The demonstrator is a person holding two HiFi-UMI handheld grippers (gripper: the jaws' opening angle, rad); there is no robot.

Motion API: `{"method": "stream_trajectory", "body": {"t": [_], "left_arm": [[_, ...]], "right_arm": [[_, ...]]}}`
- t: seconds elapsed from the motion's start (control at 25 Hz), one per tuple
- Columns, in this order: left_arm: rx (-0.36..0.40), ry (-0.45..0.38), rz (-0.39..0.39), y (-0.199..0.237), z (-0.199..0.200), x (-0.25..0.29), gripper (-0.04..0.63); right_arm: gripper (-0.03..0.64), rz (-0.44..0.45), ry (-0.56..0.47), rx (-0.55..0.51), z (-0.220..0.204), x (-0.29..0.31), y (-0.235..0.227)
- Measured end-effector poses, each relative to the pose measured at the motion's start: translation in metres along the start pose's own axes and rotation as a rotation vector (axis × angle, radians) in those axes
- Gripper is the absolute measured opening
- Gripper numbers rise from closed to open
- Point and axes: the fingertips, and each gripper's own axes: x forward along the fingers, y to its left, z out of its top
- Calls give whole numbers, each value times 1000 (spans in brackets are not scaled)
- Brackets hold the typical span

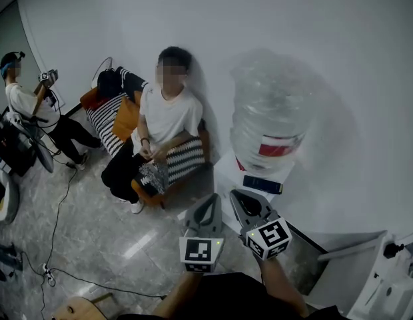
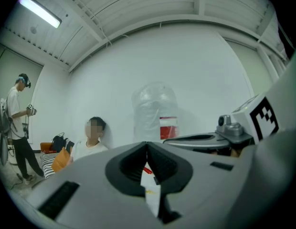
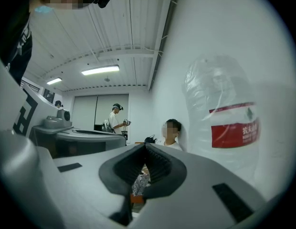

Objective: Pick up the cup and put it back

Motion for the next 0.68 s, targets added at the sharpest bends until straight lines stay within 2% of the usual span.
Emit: {"method": "stream_trajectory", "body": {"t": [0.2,0.32,0.68], "left_arm": [[-11,-12,1,-2,2,-2,12],[13,-5,8,0,-6,-3,12],[27,-26,-15,-7,9,-1,12]], "right_arm": [[11,18,-20,-2,4,4,5],[11,19,-25,-1,5,5,5],[11,24,-42,-18,7,1,1]]}}
